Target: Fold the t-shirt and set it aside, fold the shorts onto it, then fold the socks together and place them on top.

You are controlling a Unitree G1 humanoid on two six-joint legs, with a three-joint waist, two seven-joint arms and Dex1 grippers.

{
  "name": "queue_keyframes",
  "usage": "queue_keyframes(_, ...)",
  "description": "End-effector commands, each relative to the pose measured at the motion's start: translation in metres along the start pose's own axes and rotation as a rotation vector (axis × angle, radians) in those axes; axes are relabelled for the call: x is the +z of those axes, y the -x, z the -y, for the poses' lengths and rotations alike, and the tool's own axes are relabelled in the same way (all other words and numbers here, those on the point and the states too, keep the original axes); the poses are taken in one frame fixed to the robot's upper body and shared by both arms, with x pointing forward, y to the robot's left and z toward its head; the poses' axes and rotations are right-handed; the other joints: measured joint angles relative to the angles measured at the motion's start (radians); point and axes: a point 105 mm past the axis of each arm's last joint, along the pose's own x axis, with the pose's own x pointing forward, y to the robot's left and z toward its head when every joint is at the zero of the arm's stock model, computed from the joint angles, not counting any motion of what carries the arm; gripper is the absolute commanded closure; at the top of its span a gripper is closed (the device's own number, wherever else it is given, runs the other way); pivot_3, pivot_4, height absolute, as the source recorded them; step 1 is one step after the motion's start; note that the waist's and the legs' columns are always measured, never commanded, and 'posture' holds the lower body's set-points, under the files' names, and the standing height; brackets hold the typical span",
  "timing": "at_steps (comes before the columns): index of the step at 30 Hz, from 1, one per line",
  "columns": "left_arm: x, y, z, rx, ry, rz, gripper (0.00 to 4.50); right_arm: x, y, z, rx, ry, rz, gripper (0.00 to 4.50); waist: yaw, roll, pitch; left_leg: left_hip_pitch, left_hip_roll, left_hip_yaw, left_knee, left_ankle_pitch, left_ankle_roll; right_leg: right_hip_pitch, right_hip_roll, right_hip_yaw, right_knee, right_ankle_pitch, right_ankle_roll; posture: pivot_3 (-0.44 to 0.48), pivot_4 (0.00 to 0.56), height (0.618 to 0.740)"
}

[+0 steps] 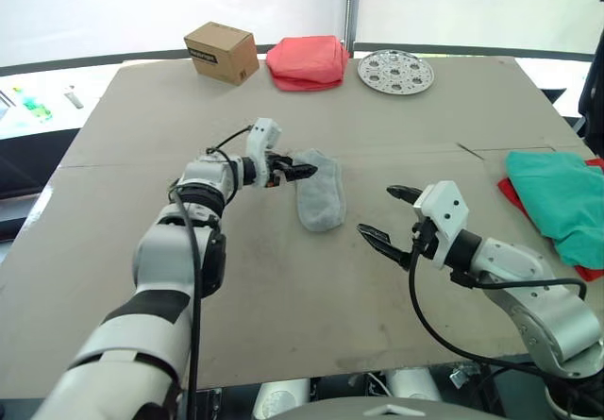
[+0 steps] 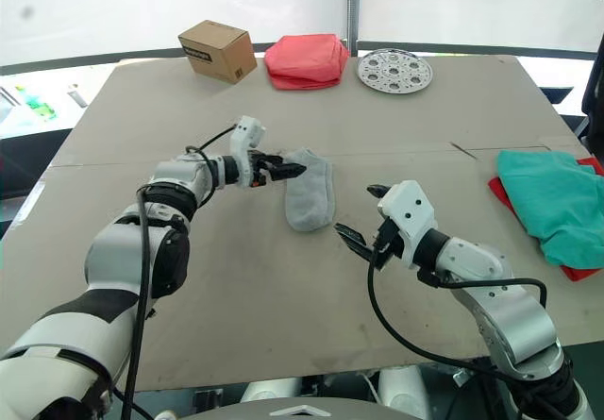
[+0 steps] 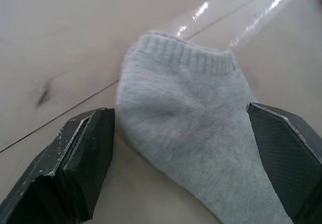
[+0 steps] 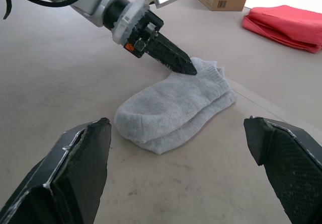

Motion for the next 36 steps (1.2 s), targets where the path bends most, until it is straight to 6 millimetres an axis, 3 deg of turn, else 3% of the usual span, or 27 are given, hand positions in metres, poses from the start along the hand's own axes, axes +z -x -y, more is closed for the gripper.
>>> queue_keyframes(1,0.0,-0.009,0.007,-0.01,-0.083,-0.046,0.05,0.012,0.004,-0.001,-0.019,0.027,0.045,0.0,-0.002,0.0,0.0,0.0,0.0,0.0,0.0,0.0,0.0,0.0,0.0,0.0,0.0,0.0,0.0,0.0,0.15,0.736)
queue_keyframes(4,-0.011,-0.017,0.008,0.008,-0.147,-0.103,0.05,0.013,0.005,-0.002,-0.033,0.025,0.045,0.0,-0.002,0.0,0.0,0.0,0.0,0.0,0.0,0.0,0.0,0.0,0.0,0.0,0.0,0.0,-0.001,0.0,0.15,0.736)
queue_keyframes(7,-0.017,-0.022,0.007,0.045,-0.161,-0.119,1.32,0.012,0.007,-0.003,-0.049,0.02,0.043,0.0,-0.001,0.0,0.0,0.0,0.0,0.0,0.0,0.0,0.0,0.0,0.0,0.0,0.0,0.0,-0.001,0.0,0.15,0.736)
queue_keyframes(8,-0.018,-0.023,0.007,0.053,-0.156,-0.12,1.54,0.012,0.007,-0.004,-0.051,0.018,0.042,0.0,-0.001,0.0,0.0,0.0,0.0,0.0,0.0,0.0,0.0,0.0,0.0,0.0,0.0,0.0,-0.001,0.0,0.15,0.736)
queue_keyframes(9,-0.019,-0.024,0.007,0.059,-0.153,-0.12,2.13,0.012,0.008,-0.004,-0.053,0.017,0.042,0.0,0.0,-0.001,-0.001,0.0,0.0,0.0,0.0,-0.001,0.001,0.0,-0.001,0.0,0.0,0.0,-0.001,0.0,0.15,0.736)
queue_keyframes(10,-0.018,-0.025,0.004,0.095,-0.122,-0.089,2.13,0.012,0.008,-0.005,-0.061,0.014,0.041,0.0,0.001,0.0,-0.001,0.0,0.0,0.0,0.0,-0.001,0.001,0.0,-0.001,0.0,0.0,0.0,-0.001,0.0,0.15,0.736)
queue_keyframes(11,-0.017,-0.026,0.002,0.121,-0.098,-0.067,2.72,0.012,0.009,-0.005,-0.067,0.012,0.041,0.0,0.001,0.0,-0.001,0.0,0.0,-0.001,0.0,-0.001,0.002,0.0,-0.001,0.0,0.0,0.0,-0.001,0.0,0.15,0.736)
queue_keyframes(13,-0.009,-0.022,-0.008,0.208,0.015,0.029,3.34,0.011,0.01,-0.006,-0.073,0.008,0.041,0.0,0.001,-0.001,-0.002,0.0,0.0,-0.001,0.0,-0.001,0.002,0.0,-0.001,-0.001,0.0,0.0,0.0,0.0,0.15,0.736)
queue_keyframes(15,-0.003,-0.015,-0.02,0.285,0.129,0.115,4.24,0.01,0.009,-0.006,-0.075,0.008,0.039,0.0,-0.001,-0.001,-0.002,0.0,0.0,-0.001,0.0,-0.001,0.002,0.0,-0.005,0.0,0.0,0.0,0.0,0.0,0.15,0.736)
queue_keyframes(16,-0.001,-0.009,-0.028,0.335,0.185,0.153,4.41,0.009,0.008,-0.005,-0.073,0.008,0.037,0.0,-0.002,-0.001,-0.001,0.0,0.0,-0.001,0.0,-0.001,0.002,0.0,-0.006,-0.001,0.0,0.0,0.0,0.0,0.15,0.736)
queue_keyframes(21,-0.012,0.019,-0.046,0.485,0.46,0.275,4.41,0.002,-0.007,0.003,-0.084,-0.002,0.002,0.0,-0.022,-0.001,-0.003,0.002,0.0,-0.001,0.0,-0.001,0.001,0.001,-0.005,0.001,0.0,0.0,0.0,0.0,0.15,0.736)
queue_keyframes(25,-0.036,0.06,-0.003,0.573,0.567,0.341,4.41,-0.004,-0.032,0.01,-0.105,-0.05,-0.022,0.0,-0.043,-0.002,-0.003,0.007,0.0,-0.003,-0.002,-0.001,-0.001,0.001,-0.004,0.011,0.001,0.001,-0.001,0.0,0.15,0.736)
queue_keyframes(32,-0.055,0.096,0.044,0.673,0.675,0.299,4.41,-0.014,-0.064,0.0,-0.005,-0.137,-0.091,0.0,-0.015,-0.002,-0.003,0.007,-0.001,-0.004,-0.001,-0.001,-0.003,0.002,-0.002,0.011,0.0,0.001,-0.001,0.0,0.15,0.736)
queue_keyframes(36,-0.057,0.112,0.047,0.697,0.691,0.331,2.95,-0.016,-0.092,0.004,-0.014,-0.184,-0.097,0.0,-0.012,-0.002,-0.003,0.008,-0.002,-0.004,0.0,-0.001,-0.003,0.002,-0.001,0.012,0.0,0.001,-0.001,0.0,0.15,0.736)
